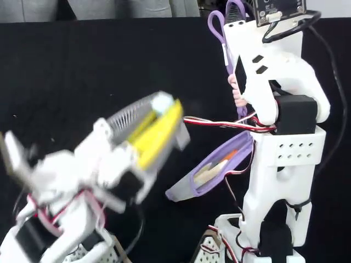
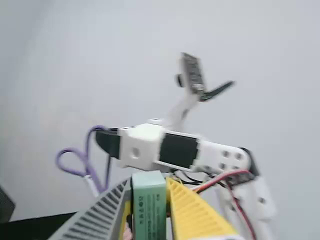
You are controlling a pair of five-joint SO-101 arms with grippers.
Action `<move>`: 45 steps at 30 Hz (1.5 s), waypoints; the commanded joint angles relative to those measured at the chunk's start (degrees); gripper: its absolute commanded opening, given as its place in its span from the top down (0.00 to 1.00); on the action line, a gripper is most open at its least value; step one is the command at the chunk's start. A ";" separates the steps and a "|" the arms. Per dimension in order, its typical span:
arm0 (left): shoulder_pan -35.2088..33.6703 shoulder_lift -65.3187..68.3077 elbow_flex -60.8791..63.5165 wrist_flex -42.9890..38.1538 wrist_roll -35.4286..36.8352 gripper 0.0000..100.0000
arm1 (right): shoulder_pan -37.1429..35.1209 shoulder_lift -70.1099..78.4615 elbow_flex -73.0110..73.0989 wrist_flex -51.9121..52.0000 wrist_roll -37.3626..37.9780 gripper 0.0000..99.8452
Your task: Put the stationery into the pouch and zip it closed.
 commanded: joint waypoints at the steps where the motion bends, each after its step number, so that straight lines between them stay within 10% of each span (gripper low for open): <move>1: 11.03 -4.75 2.68 -1.32 -4.22 0.97 | 0.53 -2.15 -2.86 0.18 0.53 0.99; 22: 17.54 -5.19 23.87 -12.22 -17.05 0.97 | 0.62 -2.15 -2.95 0.18 0.53 0.99; 31: 6.29 -4.75 31.52 -14.51 -20.84 0.93 | 0.53 -2.15 -2.95 0.18 0.53 0.99; 45: 1.45 -5.01 0.92 14.51 -10.73 0.77 | 0.35 -2.07 -2.86 0.18 0.53 0.99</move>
